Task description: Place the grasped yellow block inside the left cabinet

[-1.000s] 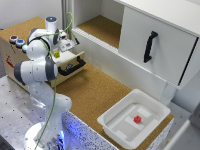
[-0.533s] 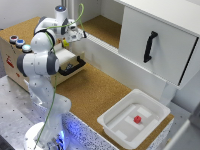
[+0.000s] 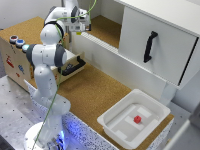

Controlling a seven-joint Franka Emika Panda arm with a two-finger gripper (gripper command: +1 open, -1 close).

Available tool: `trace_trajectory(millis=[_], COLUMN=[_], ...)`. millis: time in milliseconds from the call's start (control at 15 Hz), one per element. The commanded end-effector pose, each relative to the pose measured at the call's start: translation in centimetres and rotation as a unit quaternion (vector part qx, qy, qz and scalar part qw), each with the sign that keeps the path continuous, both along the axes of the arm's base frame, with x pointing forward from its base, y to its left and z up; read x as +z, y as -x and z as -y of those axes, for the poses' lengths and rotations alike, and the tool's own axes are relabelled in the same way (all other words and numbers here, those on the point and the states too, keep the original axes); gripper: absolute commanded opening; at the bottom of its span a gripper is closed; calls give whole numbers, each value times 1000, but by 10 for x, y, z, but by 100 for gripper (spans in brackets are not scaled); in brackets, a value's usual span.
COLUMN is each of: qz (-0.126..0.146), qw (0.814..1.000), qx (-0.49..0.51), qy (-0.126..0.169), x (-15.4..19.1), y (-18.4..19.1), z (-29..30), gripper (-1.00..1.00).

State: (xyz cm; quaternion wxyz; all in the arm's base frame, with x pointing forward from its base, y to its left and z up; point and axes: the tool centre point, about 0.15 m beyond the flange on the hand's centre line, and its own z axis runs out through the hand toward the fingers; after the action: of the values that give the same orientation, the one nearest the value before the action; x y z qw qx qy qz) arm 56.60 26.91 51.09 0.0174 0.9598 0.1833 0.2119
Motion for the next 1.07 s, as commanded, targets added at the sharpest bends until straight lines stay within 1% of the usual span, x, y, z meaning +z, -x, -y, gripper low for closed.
trace_trajectory(millis=[0,67,200,333,400,533,600,667,800,867,933,1000], qz=[19,33,46,49,49,49,56,65,60,64,74,85], qw=[993,991,988,986,985,984,985,986,987,987,986,985], qx=[-118,-129,-146,-155,-161,-167,-159,-155,-149,-150,-149,-150], qy=[-8,-14,-24,-27,-33,-30,-32,-21,-11,0,10,11], x=[1,1,-2,-9,-14,-26,-28,-29,-31,-29,-26,-22], y=[-65,-74,-90,-105,-113,-127,-131,-133,-139,-140,-136,-130], z=[7,9,18,25,29,34,33,29,23,23,19,18], gripper=[-100,-100,-100,-100,-100,-100,-100,-100,-100,100,100,100])
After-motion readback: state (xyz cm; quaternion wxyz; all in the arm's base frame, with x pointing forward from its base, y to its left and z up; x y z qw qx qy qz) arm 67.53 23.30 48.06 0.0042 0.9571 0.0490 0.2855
